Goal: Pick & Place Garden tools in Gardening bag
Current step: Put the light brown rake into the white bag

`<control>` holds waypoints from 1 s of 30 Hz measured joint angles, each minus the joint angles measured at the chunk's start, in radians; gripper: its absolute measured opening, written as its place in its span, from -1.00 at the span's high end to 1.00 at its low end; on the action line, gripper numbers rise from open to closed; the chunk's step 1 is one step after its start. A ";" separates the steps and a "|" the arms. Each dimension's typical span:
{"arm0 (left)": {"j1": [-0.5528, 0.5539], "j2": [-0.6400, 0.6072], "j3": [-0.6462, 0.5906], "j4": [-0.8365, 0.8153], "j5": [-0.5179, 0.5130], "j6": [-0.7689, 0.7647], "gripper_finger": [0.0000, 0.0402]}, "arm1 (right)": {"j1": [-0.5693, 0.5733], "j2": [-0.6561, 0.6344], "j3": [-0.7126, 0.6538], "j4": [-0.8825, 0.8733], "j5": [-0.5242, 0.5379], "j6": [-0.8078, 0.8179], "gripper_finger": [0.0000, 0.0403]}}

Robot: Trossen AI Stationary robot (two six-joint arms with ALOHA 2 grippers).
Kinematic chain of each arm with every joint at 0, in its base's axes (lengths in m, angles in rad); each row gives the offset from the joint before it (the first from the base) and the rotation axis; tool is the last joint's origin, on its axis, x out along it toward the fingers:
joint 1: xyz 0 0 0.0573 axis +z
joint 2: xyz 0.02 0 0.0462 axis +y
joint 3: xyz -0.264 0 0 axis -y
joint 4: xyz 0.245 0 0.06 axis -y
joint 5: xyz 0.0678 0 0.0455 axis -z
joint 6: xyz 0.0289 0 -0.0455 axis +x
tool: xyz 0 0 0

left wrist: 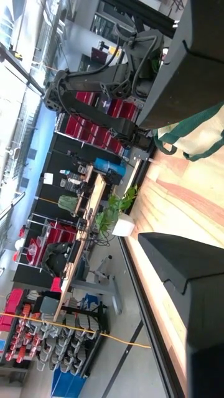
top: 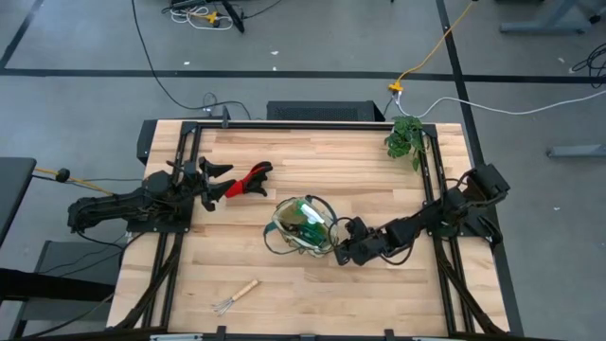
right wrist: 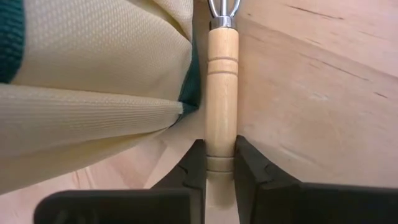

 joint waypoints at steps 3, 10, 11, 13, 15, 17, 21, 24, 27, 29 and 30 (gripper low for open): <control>0.000 0.000 0.000 0.000 0.000 0.000 -0.45 | -0.017 -0.012 -0.001 -0.009 -0.013 -0.023 0.82; 0.000 0.000 0.000 0.000 0.000 0.000 -0.45 | -0.069 -0.056 -0.005 -0.090 -0.007 -0.077 0.82; 0.000 0.000 0.000 0.000 0.000 0.000 -0.45 | -0.076 -0.064 -0.005 -0.113 -0.001 -0.078 0.82; 0.000 0.000 0.000 0.000 0.000 0.000 -0.45 | -0.089 -0.077 -0.005 -0.157 0.005 -0.078 0.82; 0.000 0.000 0.000 -0.003 0.000 0.000 -0.45 | -0.102 -0.093 -0.006 -0.196 0.018 -0.081 0.82; 0.000 0.000 0.000 -0.003 0.000 0.001 -0.45 | -0.116 -0.113 -0.007 -0.212 0.042 -0.103 0.82; 0.000 0.000 0.000 -0.003 0.000 0.001 -0.45 | -0.150 -0.166 -0.006 -0.209 0.072 -0.160 0.82; 0.000 0.000 0.000 -0.003 0.000 0.000 -0.45 | -0.176 -0.210 -0.006 -0.221 0.086 -0.204 0.82; 0.000 0.000 0.000 -0.003 0.000 0.000 -0.45 | -0.198 -0.261 -0.005 -0.230 0.109 -0.244 0.82; 0.000 0.000 0.000 -0.003 0.000 0.000 -0.45 | -0.211 -0.297 -0.005 -0.236 0.131 -0.272 0.82; 0.000 0.000 0.000 -0.003 0.000 0.000 -0.45 | -0.217 -0.318 -0.005 -0.241 0.136 -0.287 0.82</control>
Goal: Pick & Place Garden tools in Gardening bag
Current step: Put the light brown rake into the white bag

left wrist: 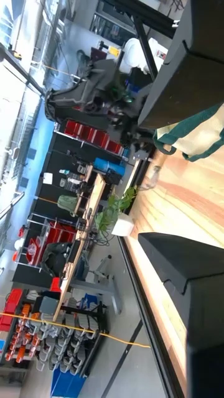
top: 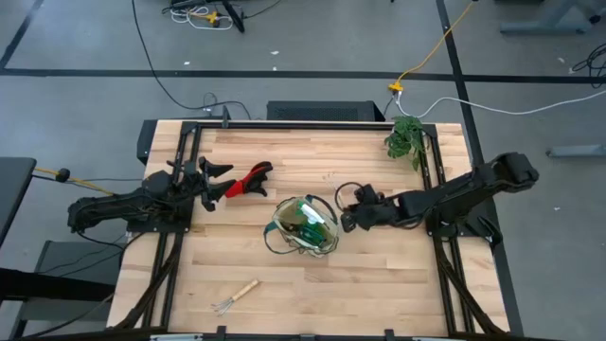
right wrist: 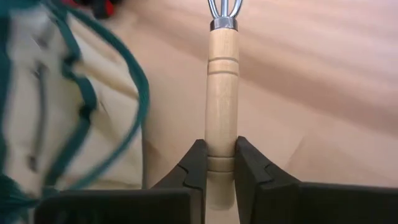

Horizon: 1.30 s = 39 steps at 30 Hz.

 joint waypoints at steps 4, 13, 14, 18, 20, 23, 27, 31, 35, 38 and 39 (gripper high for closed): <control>0.000 0.000 0.000 0.000 0.000 0.000 -0.45 | -0.020 -0.074 0.001 -0.002 0.028 -0.061 0.82; 0.000 0.000 0.000 0.000 0.000 0.000 -0.45 | -0.027 -0.160 0.002 0.245 0.025 -0.254 0.82; 0.000 0.000 0.000 0.000 0.000 0.000 -0.45 | -0.025 -0.159 0.002 0.287 0.011 -0.278 0.82; 0.000 0.000 0.000 0.001 0.000 0.000 -0.45 | -0.002 -0.137 0.003 0.401 -0.033 -0.345 0.82; 0.000 0.000 0.000 0.000 0.001 0.000 -0.45 | 0.014 -0.127 0.003 0.434 -0.038 -0.352 0.82; 0.000 0.000 0.000 0.000 0.000 0.000 -0.45 | 0.042 -0.105 0.003 0.456 -0.035 -0.353 0.82; 0.000 0.000 0.000 0.000 0.000 0.000 -0.45 | 0.077 -0.060 0.003 0.540 -0.038 -0.361 0.82; 0.000 0.000 0.000 0.000 0.000 0.000 -0.45 | 0.112 -0.013 0.003 0.625 -0.038 -0.380 0.82; 0.000 0.000 0.000 0.000 0.000 0.000 -0.45 | 0.139 0.025 0.003 0.664 -0.035 -0.389 0.82; 0.000 0.000 0.000 0.000 0.000 0.000 -0.45 | 0.163 0.043 0.004 0.677 -0.011 -0.392 0.82; 0.000 0.000 0.000 0.000 0.000 0.001 -0.45 | 0.172 0.050 0.006 0.677 -0.001 -0.389 0.82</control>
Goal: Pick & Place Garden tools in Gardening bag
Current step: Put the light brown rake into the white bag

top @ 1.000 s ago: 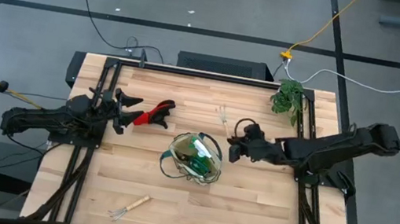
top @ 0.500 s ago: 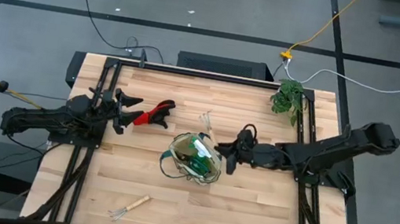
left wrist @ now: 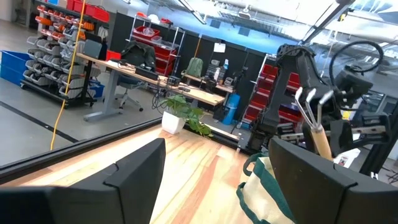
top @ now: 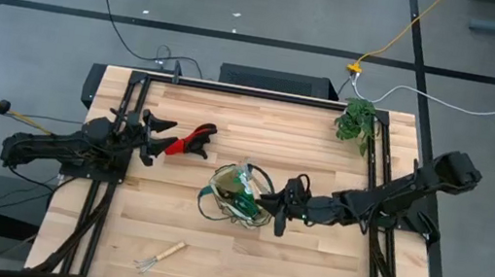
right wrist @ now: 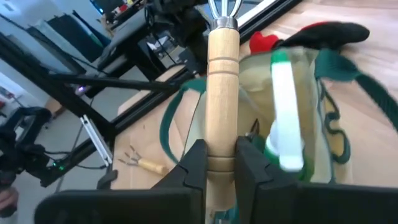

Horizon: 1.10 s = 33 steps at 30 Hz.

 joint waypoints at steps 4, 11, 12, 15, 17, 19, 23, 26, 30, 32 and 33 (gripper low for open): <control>0.000 0.000 0.000 0.000 0.000 0.000 -0.45 | 0.036 0.025 0.001 0.031 0.029 0.000 0.82; 0.000 0.000 0.000 0.000 0.000 0.001 -0.45 | 0.071 0.034 0.001 0.041 0.071 -0.005 0.82; 0.000 0.000 0.000 0.000 0.000 0.001 -0.45 | 0.070 0.034 0.001 0.041 0.072 -0.009 0.82; 0.000 0.000 0.000 0.000 0.000 0.001 -0.45 | 0.069 0.034 0.001 0.027 0.074 -0.018 0.82; 0.000 0.000 0.000 0.000 0.000 0.001 -0.45 | 0.069 0.034 0.001 0.012 0.077 -0.022 0.82; 0.000 0.000 0.000 0.000 0.000 0.001 -0.45 | 0.069 0.034 0.001 0.007 0.073 -0.023 0.83; 0.000 0.000 0.000 0.000 0.000 0.001 -0.45 | 0.070 0.034 0.001 0.005 0.068 -0.028 0.83; 0.000 0.000 0.000 0.000 0.000 0.001 -0.45 | 0.070 0.034 0.001 0.004 0.065 -0.035 0.82; 0.000 0.000 0.000 0.000 0.000 0.001 -0.45 | 0.070 0.034 0.001 -0.002 0.060 -0.037 0.73; 0.000 0.000 0.000 0.000 0.000 0.002 -0.45 | 0.070 0.034 0.001 -0.002 0.060 -0.037 0.64; 0.000 0.000 0.000 0.000 0.000 0.002 -0.45 | 0.070 0.034 0.001 -0.003 0.060 -0.034 0.61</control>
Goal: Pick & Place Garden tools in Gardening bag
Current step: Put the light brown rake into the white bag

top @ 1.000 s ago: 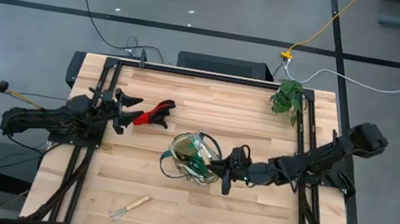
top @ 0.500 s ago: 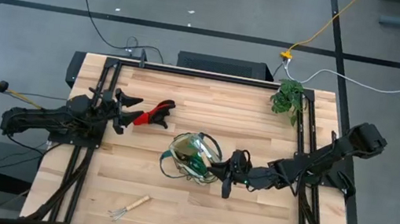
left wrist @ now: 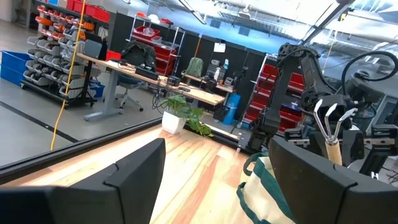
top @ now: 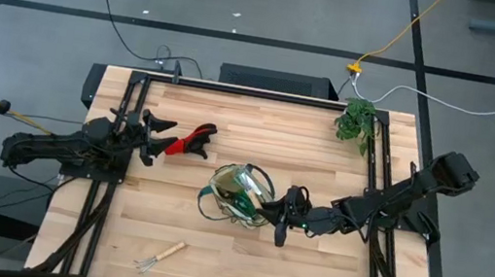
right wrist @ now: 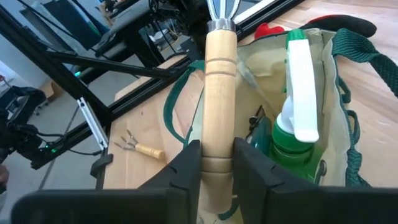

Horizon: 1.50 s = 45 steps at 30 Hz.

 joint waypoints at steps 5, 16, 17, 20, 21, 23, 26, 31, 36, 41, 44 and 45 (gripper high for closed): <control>0.000 0.000 0.000 0.000 0.000 0.000 -0.45 | -0.001 0.000 0.000 -0.001 0.001 0.001 0.55; 0.000 0.000 0.000 0.000 0.000 -0.001 -0.45 | -0.001 0.000 0.000 -0.001 0.009 0.001 0.59; 0.000 0.000 0.000 0.000 0.000 -0.001 -0.45 | -0.002 0.000 0.000 -0.001 0.014 0.002 0.59; 0.000 0.000 0.000 0.000 0.000 0.000 -0.45 | -0.005 0.000 0.000 -0.001 0.043 0.006 0.59; 0.000 0.000 0.000 0.000 0.000 -0.001 -0.45 | -0.006 0.000 0.000 -0.001 0.041 0.005 0.59; 0.000 0.000 0.000 0.000 0.000 -0.001 -0.45 | -0.009 0.000 0.000 -0.002 0.031 0.003 0.59; 0.000 0.000 0.000 0.000 0.000 -0.001 -0.45 | -0.010 0.000 0.000 -0.002 0.030 0.003 0.59; 0.000 0.000 0.000 0.000 0.000 -0.001 -0.45 | -0.010 0.000 0.000 -0.001 0.024 0.005 0.59; 0.000 0.000 0.000 0.000 0.000 -0.001 -0.45 | -0.010 0.000 0.000 0.000 0.023 0.023 0.56; 0.000 0.000 0.000 0.000 0.000 -0.001 -0.45 | -0.013 0.000 0.000 0.000 0.024 0.023 0.36; 0.000 0.000 0.000 0.000 0.000 -0.001 -0.45 | -0.018 0.000 0.000 0.003 0.024 0.022 0.24; 0.000 0.000 0.000 0.000 0.000 -0.001 -0.45 | -0.020 0.000 0.000 0.003 0.024 0.022 0.21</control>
